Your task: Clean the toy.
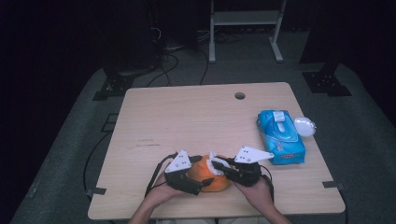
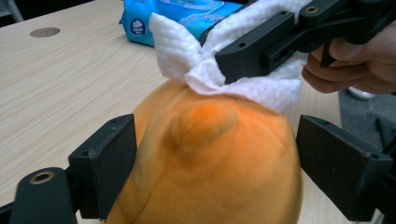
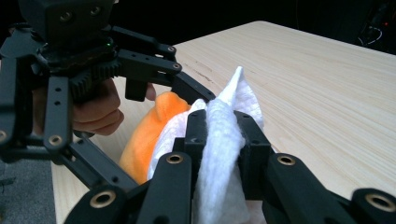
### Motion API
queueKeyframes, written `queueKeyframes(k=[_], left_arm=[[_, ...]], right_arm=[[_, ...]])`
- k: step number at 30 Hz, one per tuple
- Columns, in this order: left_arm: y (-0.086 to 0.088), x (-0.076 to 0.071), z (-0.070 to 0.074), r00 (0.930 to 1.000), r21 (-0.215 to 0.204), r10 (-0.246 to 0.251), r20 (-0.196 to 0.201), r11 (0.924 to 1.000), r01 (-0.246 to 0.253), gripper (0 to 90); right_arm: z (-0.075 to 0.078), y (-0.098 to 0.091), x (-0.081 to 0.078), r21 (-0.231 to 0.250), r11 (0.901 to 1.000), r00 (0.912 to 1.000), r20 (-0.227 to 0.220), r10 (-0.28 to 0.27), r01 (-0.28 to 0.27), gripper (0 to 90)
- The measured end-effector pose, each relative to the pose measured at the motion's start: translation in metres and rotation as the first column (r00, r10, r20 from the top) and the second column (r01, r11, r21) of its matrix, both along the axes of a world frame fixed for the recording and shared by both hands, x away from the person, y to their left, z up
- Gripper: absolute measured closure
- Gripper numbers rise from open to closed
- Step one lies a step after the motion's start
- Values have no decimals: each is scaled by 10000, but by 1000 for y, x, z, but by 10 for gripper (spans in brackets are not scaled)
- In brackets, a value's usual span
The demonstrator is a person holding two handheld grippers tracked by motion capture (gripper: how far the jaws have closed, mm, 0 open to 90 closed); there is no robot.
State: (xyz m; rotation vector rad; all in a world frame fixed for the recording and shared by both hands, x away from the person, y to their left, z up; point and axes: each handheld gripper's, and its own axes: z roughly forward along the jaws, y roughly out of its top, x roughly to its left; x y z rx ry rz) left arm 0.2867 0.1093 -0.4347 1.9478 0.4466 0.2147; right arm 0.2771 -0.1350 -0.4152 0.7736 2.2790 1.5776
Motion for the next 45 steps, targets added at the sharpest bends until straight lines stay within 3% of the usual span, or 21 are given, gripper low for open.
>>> queueKeyframes(k=[8,14,19,28,30,35,39,42,45], left_arm=[[9,5,-6,9986,-258,-500,-193,9984,495,133],[13,7,-8,9985,-231,-504,-222,9985,499,154],[15,6,-6,9994,15,-314,-135,9995,315,253],[24,8,-4,9992,-72,84,-401,9999,-87,328],[26,8,0,9986,-131,326,-406,9994,-332,356],[19,2,13,9965,35,824,-171,9966,-823,381],[2,-7,19,9949,487,1002,63,9938,-1004,384],[-6,-11,22,9956,660,925,148,9935,-932,369],[-5,-10,21,9978,329,644,-180,9974,-638,271]], right_arm=[[-5,-9,7,11,9994,9992,-172,-356,357,764],[-9,-14,11,63,9984,9980,-296,-555,557,764],[-15,-25,18,292,9959,9941,-693,-832,854,764],[-35,-45,35,78,9866,9752,-1533,-1597,1628,764],[-32,-47,36,318,9853,9734,-1632,-1608,1681,764],[2,-41,22,1190,9852,9900,-839,-1135,1230,764],[29,-26,3,1936,9809,9996,-237,-145,188,764],[30,-12,-3,1659,9858,9996,-39,280,-270,764],[11,-10,5,1048,9945,9985,-550,56,2,764]])
